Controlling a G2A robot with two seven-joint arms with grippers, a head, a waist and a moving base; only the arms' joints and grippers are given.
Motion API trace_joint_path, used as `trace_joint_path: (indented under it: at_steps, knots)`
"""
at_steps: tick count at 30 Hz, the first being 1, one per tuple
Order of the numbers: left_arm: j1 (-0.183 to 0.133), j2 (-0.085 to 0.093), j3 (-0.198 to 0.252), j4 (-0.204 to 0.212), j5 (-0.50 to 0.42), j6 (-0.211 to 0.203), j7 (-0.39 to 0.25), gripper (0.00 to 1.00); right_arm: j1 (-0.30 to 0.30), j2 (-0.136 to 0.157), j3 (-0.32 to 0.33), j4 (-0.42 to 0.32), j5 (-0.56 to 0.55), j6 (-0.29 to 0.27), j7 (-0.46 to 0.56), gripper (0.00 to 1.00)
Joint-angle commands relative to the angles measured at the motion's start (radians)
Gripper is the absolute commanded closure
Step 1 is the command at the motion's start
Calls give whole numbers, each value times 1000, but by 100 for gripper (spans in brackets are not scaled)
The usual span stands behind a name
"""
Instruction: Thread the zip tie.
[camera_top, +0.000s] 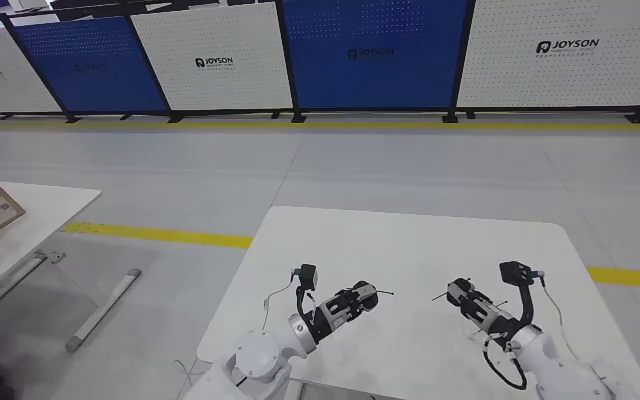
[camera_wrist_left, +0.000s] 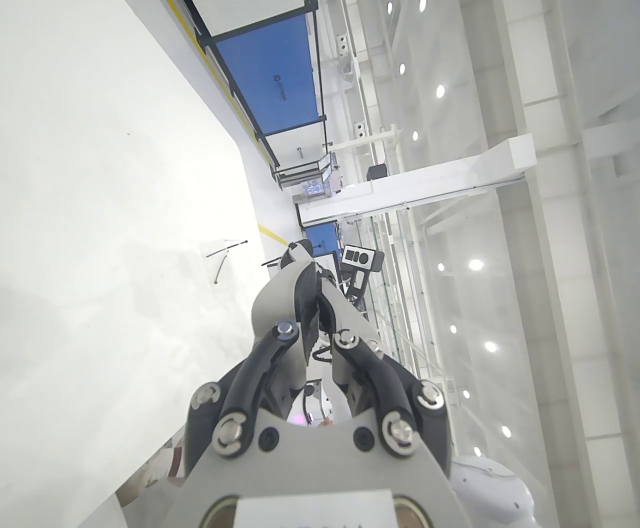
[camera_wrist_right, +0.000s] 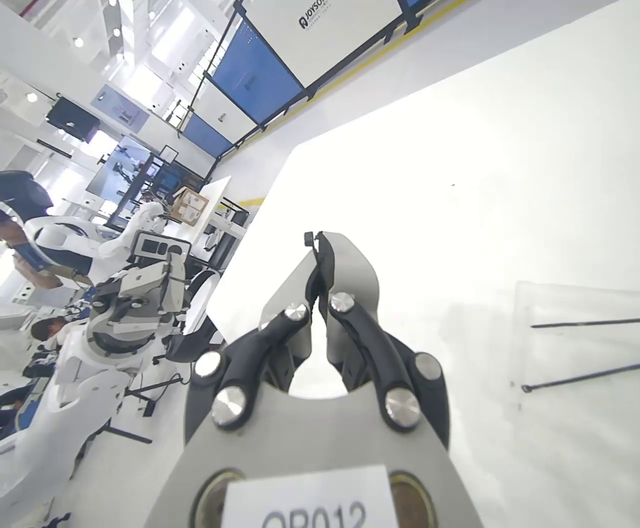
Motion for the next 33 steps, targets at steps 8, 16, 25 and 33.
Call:
trace_joint_path:
  at_steps: [8, 16, 25, 33]
  knots:
    - [0, 0, 0, 0, 0, 0, 0, 100, -3, -3, 6, -3, 44, -35, -9, 100]
    - [0, 0, 0, 0, 0, 0, 0, 100, -46, -17, 57, 100, 270, -391, -38, 100]
    - [0, 0, 0, 0, 0, 0, 0, 100, 73, -79, -119, 207, 178, -390, -138, 100]
    - [0, 0, 0, 0, 0, 0, 0, 100, 73, -79, -119, 207, 178, -390, -138, 100]
